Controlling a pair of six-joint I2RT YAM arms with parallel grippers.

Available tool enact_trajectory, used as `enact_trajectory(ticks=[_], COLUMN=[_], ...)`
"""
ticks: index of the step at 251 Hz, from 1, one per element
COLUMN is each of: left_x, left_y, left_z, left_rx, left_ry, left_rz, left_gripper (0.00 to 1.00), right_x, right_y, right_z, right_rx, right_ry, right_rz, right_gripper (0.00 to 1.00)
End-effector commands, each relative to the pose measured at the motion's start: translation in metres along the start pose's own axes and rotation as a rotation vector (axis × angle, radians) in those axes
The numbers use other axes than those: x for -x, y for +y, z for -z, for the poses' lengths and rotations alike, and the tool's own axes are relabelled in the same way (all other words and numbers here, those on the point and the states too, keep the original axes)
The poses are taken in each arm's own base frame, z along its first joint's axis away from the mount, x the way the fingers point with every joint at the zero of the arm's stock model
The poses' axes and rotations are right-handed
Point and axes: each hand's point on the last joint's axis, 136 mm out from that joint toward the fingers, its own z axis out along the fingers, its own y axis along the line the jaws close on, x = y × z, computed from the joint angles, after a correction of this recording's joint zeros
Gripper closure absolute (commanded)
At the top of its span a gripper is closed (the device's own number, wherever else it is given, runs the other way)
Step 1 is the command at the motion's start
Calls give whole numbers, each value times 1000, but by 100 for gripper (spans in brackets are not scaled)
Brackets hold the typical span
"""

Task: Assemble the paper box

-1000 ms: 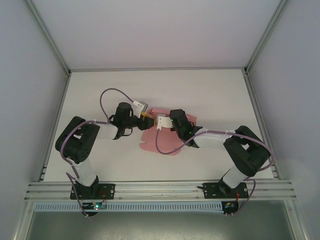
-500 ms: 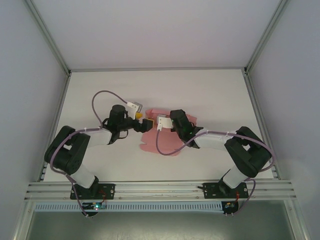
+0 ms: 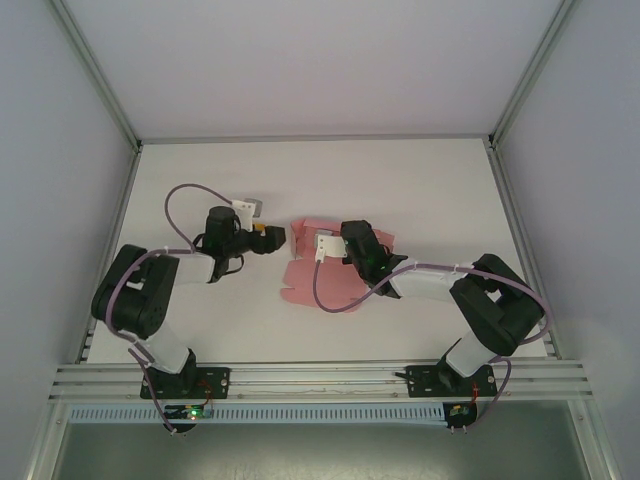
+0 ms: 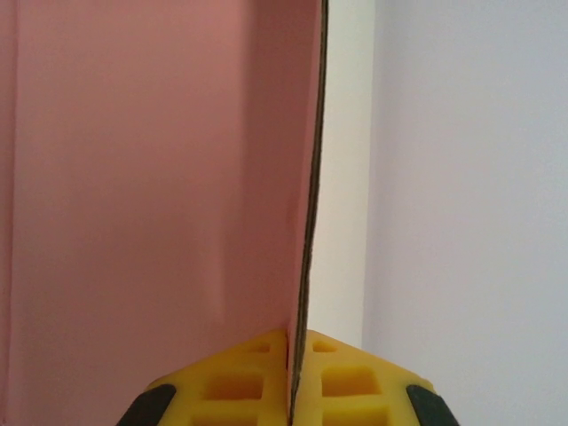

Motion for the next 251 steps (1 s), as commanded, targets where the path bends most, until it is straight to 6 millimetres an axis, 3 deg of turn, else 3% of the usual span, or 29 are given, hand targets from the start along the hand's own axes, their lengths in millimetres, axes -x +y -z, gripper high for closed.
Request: enact_trajectory(ticks=[1, 27, 53, 77, 131, 192, 251], left_x=[12, 2, -5, -3, -11, -17, -18], left_y=[-45, -46, -56, -66, -67, -43, -52], left_z=[-2, -14, -24, -27, -40, -46, -63], left_rx=[-269, -286, -326, -353, -284, -71, -85], left_ry=[-9, 62, 94, 93, 144, 100, 105], left_rz=[-119, -115, -136, -164, -204, -236, -266], left_gripper=[28, 41, 44, 55, 52, 53, 54], right_x=[3, 2, 4, 4, 6, 2, 11], right_y=[6, 5, 4, 3, 8, 25, 35], right_z=[3, 5, 7, 7, 7, 6, 4], right_rx=[30, 31, 36, 34, 50, 73, 98], right_ry=[-8, -9, -17, -16, -17, 9, -9], right_rz=[40, 34, 25, 22, 35, 49, 43], right_gripper=[100, 100, 100, 100, 100, 100, 100])
